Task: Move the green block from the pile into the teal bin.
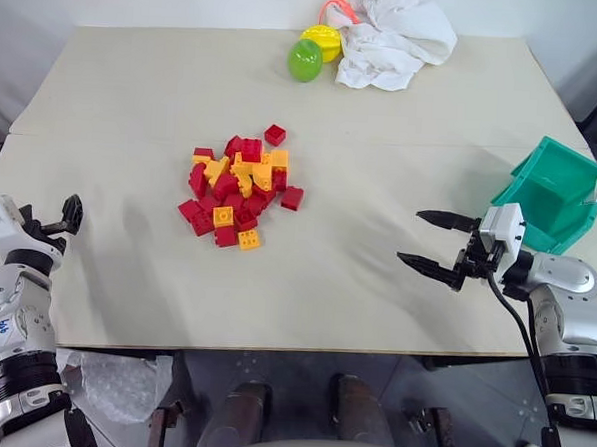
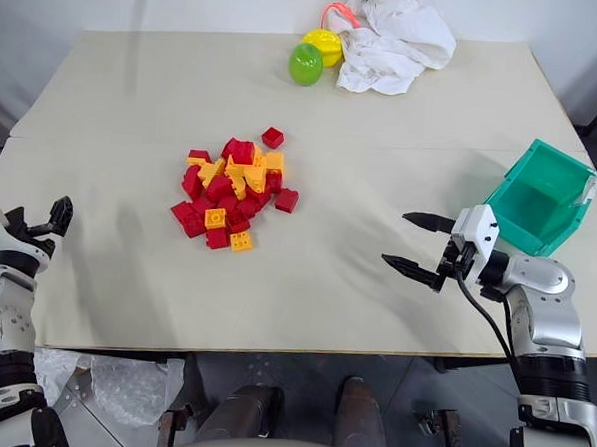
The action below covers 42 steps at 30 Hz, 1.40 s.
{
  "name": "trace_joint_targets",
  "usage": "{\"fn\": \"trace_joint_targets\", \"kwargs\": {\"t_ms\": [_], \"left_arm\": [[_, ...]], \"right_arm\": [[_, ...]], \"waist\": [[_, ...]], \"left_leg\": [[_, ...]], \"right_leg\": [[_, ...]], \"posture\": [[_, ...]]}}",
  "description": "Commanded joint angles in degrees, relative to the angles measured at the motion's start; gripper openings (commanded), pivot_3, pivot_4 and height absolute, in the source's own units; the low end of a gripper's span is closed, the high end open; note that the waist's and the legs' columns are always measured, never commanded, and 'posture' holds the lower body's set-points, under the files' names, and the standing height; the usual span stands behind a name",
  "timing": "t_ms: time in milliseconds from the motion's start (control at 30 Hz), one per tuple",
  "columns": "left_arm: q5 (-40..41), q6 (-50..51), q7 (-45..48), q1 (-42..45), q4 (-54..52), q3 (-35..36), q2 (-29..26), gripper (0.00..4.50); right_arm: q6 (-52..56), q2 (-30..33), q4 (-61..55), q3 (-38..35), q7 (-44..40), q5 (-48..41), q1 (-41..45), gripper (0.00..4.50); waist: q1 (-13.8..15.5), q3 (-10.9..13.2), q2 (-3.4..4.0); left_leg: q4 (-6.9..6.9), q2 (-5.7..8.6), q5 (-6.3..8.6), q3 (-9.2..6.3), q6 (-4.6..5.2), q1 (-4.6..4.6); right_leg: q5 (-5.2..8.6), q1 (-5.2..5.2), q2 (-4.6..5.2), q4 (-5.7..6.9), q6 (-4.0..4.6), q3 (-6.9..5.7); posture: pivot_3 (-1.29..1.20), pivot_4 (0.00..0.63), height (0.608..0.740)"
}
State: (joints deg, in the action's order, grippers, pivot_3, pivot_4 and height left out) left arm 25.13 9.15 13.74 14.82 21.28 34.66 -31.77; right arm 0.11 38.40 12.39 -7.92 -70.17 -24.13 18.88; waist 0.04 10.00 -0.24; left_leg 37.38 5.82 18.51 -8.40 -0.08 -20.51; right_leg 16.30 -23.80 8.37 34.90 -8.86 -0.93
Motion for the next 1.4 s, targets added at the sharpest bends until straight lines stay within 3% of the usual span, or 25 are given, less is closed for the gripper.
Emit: {"fn": "trace_joint_targets", "kwargs": {"t_ms": [33, 267, 567, 700, 833, 1100, 1333, 1400], "left_arm": [[1.1, -1.1, 3.2, 0.5, -1.1, 0.2, -1.2, 4.5], [3.3, -0.3, 10.4, 0.7, -3.0, 0.0, -3.1, 4.5], [1.4, -9.0, 35.8, 1.4, -1.6, -8.6, -11.0, 4.5], [2.5, -9.7, 44.7, 2.1, -1.5, -11.3, -13.2, 3.73], [2.0, -10.5, 53.6, 3.4, -0.5, -14.5, -15.6, 2.53], [-2.6, -13.3, 59.6, 18.7, 11.8, -23.0, -12.0, 0.14], [-15.4, -17.8, 41.9, 37.3, 38.7, -28.4, -6.0, 0.02], [-17.3, -18.5, 38.1, 41.1, 43.5, -29.0, -3.6, 0.02]], "right_arm": [[-0.4, 0.8, -1.8, -1.7, 0.3, -0.9, 0.1, 4.46], [0.8, 0.9, -3.4, -1.5, 1.1, -1.3, 1.2, 4.46], [2.4, 0.6, -4.7, 0.7, -0.4, -1.1, 6.6, 4.46], [4.1, 0.6, -5.8, 1.7, -1.0, -1.2, 8.5, 4.5], [6.9, 0.8, -8.5, 3.4, -0.6, -0.7, 9.1, 4.5], [9.5, -0.3, -8.5, 5.4, 1.3, 0.5, 12.1, 4.5], [10.3, -1.5, -10.9, 4.9, 4.3, 0.1, 10.3, 4.5], [10.4, -1.8, -12.1, 4.8, 5.2, -0.2, 9.2, 4.5]], "waist": [[0.0, 0.0, 0.0], [-0.1, 0.0, 0.0], [-0.1, 0.0, 0.0], [-0.2, 0.0, 0.01], [-0.2, 0.0, 0.01], [0.0, 0.0, 0.01], [-0.2, 0.0, -0.07], [-0.3, 0.0, -0.08]], "left_leg": [[0.0, 0.0, 0.0, 0.01, 0.0, 0.0], [0.0, -0.01, 0.0, 0.01, 0.0, 0.0], [-0.05, -0.02, 0.0, 0.05, 0.0, 0.01], [-0.1, -0.05, 0.0, 0.06, 0.0, 0.01], [-0.16, -0.1, 0.02, 0.06, 0.0, 0.0], [-0.02, -0.05, 0.02, 0.08, 0.0, -0.05], [0.01, 0.2, 0.02, 0.06, 0.01, -0.27], [0.21, 0.26, 0.03, 0.14, 0.03, -0.71]], "right_leg": [[0.0, 0.0, 0.0, 0.0, 0.0, 0.0], [0.0, 0.0, 0.0, 0.0, 0.0, 0.0], [0.0, -0.02, -0.01, -0.06, 0.0, 0.02], [0.0, -0.04, -0.03, -0.07, 0.01, 0.03], [0.0, -0.07, -0.07, -0.01, 0.01, 0.03], [0.0, -0.1, -0.08, 0.0, 0.0, 0.02], [-0.03, -0.27, -0.13, 0.18, -0.06, -0.02], [-0.03, -0.79, -0.07, 0.5, -0.06, 0.05]], "posture": [[0.0, 0.15, 0.74], [0.0, 0.15, 0.74], [0.0, 0.15, 0.74], [0.0, 0.15, 0.74], [0.0, 0.15, 0.74], [0.0, 0.15, 0.74], [0.0, 0.15, 0.74], [0.0, 0.15, 0.74]]}}
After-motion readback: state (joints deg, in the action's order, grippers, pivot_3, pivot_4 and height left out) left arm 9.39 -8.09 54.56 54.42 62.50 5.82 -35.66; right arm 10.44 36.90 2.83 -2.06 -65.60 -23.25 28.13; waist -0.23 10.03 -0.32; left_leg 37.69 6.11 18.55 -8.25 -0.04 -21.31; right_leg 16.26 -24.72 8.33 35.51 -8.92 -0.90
